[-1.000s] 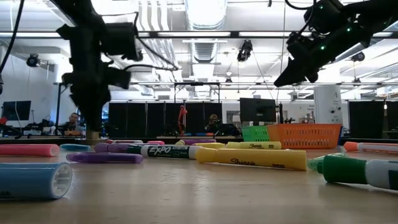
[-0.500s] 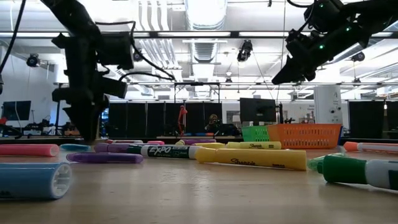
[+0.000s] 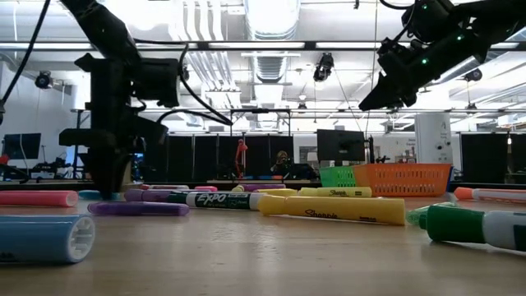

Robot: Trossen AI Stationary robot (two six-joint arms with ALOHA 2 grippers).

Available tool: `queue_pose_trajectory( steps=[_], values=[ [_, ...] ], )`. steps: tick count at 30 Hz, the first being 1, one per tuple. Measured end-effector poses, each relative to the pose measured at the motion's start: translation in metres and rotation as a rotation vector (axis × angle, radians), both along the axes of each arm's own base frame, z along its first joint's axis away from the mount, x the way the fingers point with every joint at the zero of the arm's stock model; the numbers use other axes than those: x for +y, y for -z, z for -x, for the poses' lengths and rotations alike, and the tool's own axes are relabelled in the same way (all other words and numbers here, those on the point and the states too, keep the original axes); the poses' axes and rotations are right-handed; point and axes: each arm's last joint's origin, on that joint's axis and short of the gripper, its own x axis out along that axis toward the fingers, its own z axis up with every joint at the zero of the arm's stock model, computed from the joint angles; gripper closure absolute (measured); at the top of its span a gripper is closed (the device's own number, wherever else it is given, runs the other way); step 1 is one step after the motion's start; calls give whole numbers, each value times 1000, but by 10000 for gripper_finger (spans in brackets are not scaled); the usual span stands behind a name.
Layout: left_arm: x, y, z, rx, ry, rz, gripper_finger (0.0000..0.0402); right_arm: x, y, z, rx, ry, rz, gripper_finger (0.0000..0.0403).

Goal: Pick & Place Markers
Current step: Put the top blue pen into the blue bin

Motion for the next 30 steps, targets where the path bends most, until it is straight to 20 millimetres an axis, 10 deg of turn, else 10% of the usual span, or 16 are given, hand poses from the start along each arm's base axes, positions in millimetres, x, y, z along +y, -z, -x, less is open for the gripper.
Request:
queue_pose_trajectory(
  steps=[8,30],
  values=[
    [5,-9,-3,-9,-41,-3,381,1,3,1,30,-4,-10,333],
    [8,-73,-56,-257,315,-531,376,4,15,3,-26,36,-205,333]
  ],
)
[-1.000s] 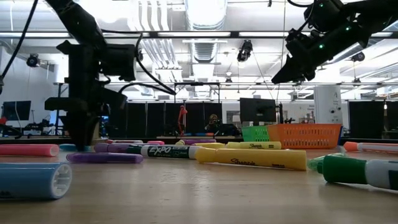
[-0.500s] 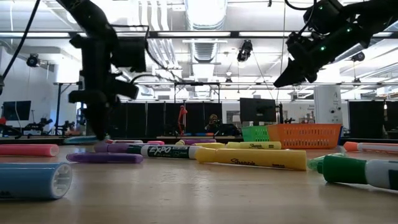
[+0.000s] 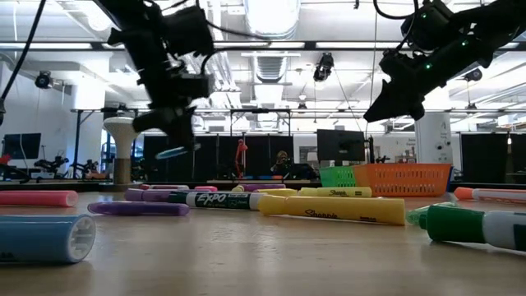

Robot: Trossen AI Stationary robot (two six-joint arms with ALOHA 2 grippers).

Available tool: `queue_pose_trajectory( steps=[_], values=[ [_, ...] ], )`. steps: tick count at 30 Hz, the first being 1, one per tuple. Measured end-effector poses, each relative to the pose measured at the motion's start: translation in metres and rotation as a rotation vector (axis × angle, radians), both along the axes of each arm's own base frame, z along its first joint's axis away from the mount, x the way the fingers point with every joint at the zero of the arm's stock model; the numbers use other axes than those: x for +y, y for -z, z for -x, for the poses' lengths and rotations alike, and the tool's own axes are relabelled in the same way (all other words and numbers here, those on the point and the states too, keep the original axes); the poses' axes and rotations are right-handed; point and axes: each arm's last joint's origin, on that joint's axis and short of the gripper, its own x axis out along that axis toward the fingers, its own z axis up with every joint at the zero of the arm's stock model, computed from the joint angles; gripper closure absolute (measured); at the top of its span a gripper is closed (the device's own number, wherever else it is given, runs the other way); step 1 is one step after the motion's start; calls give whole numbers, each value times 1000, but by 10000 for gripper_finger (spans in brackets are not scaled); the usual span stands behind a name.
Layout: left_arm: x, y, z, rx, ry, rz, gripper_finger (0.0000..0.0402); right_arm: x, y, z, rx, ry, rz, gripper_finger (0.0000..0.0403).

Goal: Pick & Place Markers
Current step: Put the top blue pen into the blue bin

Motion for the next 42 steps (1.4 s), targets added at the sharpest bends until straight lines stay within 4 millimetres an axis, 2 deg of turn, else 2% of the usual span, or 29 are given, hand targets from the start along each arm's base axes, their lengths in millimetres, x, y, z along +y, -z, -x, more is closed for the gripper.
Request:
queue_pose_trajectory(
  steps=[8,18,23,30,38,42],
  values=[
    [-7,-8,-26,-122,184,-193,376,1,1,-1,-88,68,-173,302],
    [-23,18,-62,-148,294,-355,376,-2,8,-13,-166,36,-380,266],
    [-38,27,-69,-143,318,-399,376,-8,8,-27,-257,-29,-408,257],
    [-57,20,-76,-247,341,-431,376,-15,18,-42,-285,-103,-404,250],
    [-59,5,-84,-401,367,-441,376,-18,24,-50,-282,-161,-387,250],
    [-57,8,-88,-368,375,-450,376,-18,21,-49,-293,-173,-368,252]
  ],
)
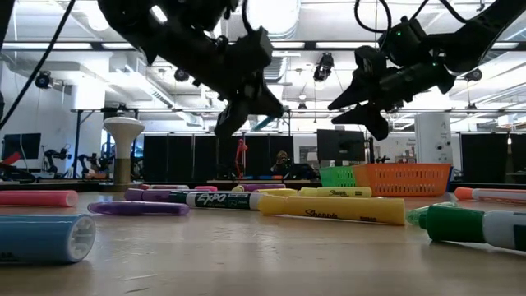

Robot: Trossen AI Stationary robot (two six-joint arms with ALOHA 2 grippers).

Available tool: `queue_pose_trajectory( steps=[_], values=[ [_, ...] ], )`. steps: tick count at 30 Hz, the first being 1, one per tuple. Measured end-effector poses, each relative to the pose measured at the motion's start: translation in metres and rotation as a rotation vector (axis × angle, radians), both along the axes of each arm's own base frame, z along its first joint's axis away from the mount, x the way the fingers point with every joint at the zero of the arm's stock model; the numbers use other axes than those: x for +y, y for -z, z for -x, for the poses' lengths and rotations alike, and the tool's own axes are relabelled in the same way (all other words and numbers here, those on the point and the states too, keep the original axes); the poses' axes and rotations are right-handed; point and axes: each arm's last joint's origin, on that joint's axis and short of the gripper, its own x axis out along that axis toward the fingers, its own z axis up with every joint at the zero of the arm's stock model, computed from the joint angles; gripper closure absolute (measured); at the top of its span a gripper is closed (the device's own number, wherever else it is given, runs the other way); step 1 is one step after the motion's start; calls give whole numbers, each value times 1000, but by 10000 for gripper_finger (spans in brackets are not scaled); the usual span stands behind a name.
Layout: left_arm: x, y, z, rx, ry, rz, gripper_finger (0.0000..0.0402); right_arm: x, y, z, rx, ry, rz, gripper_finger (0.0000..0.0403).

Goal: Pick & Place Markers
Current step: Put the top blue pen into the blue bin

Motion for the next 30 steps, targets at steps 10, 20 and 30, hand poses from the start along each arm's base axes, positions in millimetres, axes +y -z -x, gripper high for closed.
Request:
queue_pose_trajectory(
  steps=[10,20,30],
  values=[
    [0,26,-31,132,10,-40,376,2,-3,1,-15,-11,-41,246],
    [-9,26,-60,128,18,-47,376,3,-1,2,-1,3,-146,245],
    [-31,8,-66,54,107,7,376,4,0,2,-9,-17,-260,245]
  ],
)
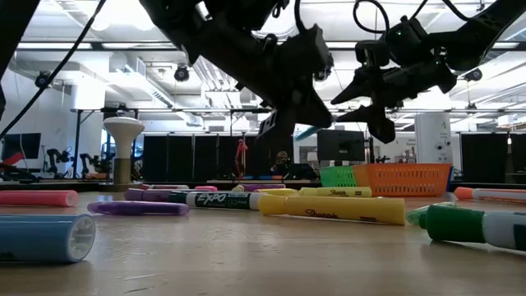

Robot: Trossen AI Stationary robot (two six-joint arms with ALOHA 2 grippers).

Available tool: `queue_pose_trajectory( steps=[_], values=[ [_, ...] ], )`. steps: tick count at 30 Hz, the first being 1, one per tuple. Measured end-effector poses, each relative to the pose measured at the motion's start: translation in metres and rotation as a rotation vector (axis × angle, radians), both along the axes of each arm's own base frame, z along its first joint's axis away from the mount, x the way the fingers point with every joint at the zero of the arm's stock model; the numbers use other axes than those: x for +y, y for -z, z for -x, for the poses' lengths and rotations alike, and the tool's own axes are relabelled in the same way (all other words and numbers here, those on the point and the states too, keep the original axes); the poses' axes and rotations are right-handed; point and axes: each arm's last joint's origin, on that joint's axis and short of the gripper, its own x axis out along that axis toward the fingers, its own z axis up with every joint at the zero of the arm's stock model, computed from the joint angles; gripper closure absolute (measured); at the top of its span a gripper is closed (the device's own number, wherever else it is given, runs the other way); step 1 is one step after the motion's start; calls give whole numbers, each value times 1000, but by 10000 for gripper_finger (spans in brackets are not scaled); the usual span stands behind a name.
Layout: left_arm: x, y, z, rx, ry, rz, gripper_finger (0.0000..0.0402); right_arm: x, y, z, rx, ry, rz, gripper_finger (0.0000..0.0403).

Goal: Pick & Place Markers
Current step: Put the top blue pen into the blue bin

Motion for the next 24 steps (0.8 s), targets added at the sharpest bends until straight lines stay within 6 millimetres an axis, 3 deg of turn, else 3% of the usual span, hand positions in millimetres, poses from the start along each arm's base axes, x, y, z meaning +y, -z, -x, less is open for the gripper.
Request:
queue_pose_trajectory(
  steps=[4,11,18,24],
  values=[
    [-3,-1,-1,-31,28,67,376,0,0,0,-4,-22,29,245],
    [1,-5,-2,-104,152,393,376,0,-4,-2,-16,-49,83,245],
    [25,-12,4,-157,232,710,376,0,-4,-2,-19,-67,118,245],
    [49,-8,15,-305,258,923,376,0,-4,-1,-20,-137,295,245]
  ],
)
